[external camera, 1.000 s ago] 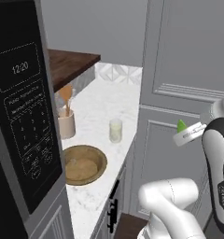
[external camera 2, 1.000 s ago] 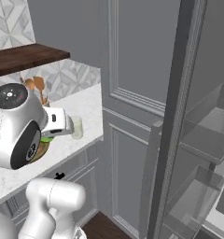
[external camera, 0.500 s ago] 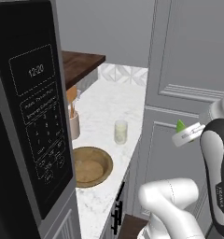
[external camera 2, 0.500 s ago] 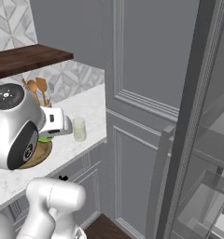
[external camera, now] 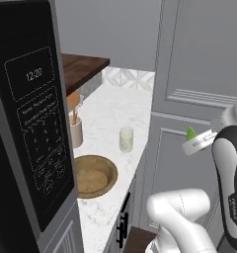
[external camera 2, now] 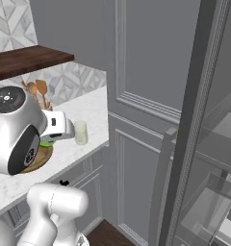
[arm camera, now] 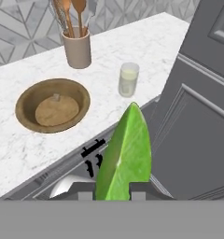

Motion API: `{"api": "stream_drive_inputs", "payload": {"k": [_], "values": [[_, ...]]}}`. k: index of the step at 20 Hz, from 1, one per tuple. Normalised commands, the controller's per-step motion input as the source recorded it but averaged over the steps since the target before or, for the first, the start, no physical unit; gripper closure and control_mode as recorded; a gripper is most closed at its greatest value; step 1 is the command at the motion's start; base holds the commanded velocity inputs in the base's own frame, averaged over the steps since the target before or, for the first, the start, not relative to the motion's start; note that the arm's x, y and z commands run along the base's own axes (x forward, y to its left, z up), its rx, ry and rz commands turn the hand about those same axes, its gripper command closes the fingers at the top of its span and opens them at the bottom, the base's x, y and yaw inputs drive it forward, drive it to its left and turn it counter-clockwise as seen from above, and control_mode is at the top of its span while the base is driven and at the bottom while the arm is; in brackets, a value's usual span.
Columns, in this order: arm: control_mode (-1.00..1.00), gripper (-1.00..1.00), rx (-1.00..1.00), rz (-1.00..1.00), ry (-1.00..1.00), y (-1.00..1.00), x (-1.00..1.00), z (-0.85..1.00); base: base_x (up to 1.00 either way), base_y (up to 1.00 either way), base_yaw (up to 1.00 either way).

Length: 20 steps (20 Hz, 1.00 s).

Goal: Grab a lemon wedge from the fridge and one ice cube from the ice bowl, and put them in the glass of lemonade.

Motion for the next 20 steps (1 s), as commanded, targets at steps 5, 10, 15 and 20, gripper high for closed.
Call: {"api": "stream_drive_inputs", "payload": {"k": [5, 10, 15, 20], "values": [[-1.0, 1.0, 0.0, 0.0, 0.0, 0.22, 0.48, 0.0, 0.02, 0.0, 0.0], [-1.0, 1.0, -0.03, -0.03, 0.02, 0.68, 0.96, -0.08, 0.0, 0.0, 0.0], [-1.0, 1.0, -0.1, -0.09, 0.13, 0.65, 1.0, -0.45, 0.0, 0.0, 0.0], [-1.0, 1.0, -0.05, -0.04, 0.26, 0.02, 1.0, -0.54, 0.0, 0.0, 0.0]]}}
